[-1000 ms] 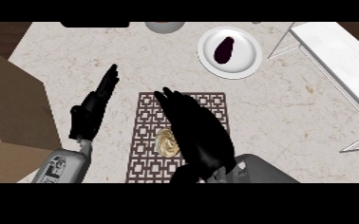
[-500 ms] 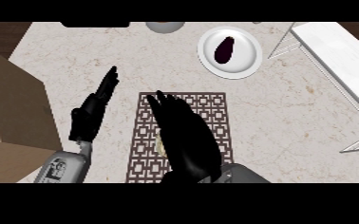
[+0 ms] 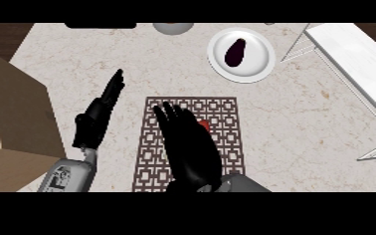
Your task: Pick the cupcake from the placemat and place it in the tiered shelf
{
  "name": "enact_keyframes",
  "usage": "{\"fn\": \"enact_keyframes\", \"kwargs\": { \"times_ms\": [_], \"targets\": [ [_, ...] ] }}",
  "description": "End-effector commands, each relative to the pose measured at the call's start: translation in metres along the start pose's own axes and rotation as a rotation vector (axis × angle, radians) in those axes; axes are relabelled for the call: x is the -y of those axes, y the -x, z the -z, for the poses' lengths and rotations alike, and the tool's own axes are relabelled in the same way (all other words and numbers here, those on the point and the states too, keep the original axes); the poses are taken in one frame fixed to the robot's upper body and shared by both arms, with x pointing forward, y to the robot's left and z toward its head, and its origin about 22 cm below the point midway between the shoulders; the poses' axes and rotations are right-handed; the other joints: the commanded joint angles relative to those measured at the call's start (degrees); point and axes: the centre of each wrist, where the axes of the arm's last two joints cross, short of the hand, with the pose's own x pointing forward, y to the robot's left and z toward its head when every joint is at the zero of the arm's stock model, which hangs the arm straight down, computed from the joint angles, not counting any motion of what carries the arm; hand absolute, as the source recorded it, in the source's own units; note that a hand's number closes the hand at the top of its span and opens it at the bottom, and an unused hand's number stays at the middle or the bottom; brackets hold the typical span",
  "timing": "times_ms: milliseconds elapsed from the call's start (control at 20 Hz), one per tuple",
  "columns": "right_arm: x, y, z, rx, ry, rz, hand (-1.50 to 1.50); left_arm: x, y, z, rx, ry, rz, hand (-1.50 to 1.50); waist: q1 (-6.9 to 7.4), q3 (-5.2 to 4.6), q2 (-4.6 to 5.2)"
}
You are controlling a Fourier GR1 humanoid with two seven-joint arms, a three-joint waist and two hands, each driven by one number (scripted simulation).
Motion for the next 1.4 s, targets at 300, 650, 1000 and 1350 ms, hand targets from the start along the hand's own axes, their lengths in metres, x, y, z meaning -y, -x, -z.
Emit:
{"fn": "enact_keyframes", "kwargs": {
  "times_ms": [300,650,1000,1350],
  "targets": [
    [-0.007,0.011,0.011,-0.074,0.005,-0.039,-1.5,0.005,-0.001,0.02,-0.008,0.005,-0.009,0.0,-0.28,0.0,0.06],
    [-0.027,0.01,0.018,-0.106,-0.019,-0.084,-1.5,0.016,-0.004,0.003,-0.002,-0.01,-0.002,0.0,0.03,0.01,0.01],
    [-0.032,0.015,0.035,-0.111,-0.015,-0.086,-1.5,-0.002,0.0,0.01,0.001,0.027,-0.003,0.0,0.01,0.0,0.05],
    [-0.042,0.038,0.038,-0.135,-0.031,-0.086,-1.5,-0.011,-0.009,0.004,0.013,-0.004,-0.004,0.0,-0.1,0.01,0.01]
  ]
}}
